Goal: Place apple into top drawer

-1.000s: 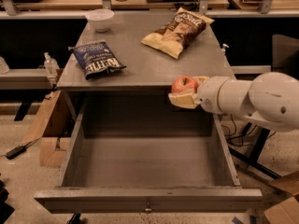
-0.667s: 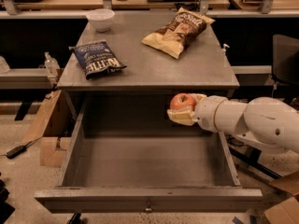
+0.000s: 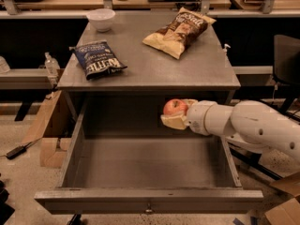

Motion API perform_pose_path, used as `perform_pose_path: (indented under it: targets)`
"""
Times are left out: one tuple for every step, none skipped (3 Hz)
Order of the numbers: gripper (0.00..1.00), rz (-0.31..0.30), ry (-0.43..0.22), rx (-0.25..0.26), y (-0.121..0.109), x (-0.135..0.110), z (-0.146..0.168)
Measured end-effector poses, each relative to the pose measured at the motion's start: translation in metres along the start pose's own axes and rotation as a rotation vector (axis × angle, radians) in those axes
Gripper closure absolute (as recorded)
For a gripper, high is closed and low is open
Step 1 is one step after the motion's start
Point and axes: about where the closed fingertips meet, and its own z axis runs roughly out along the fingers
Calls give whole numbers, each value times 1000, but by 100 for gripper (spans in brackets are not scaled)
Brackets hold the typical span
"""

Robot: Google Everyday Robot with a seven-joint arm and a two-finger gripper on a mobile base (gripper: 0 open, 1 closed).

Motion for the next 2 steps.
perform_pose_path:
  targets:
    - [100, 2, 45, -49, 8, 30, 56]
    - [100, 3, 60, -67, 12, 40, 91]
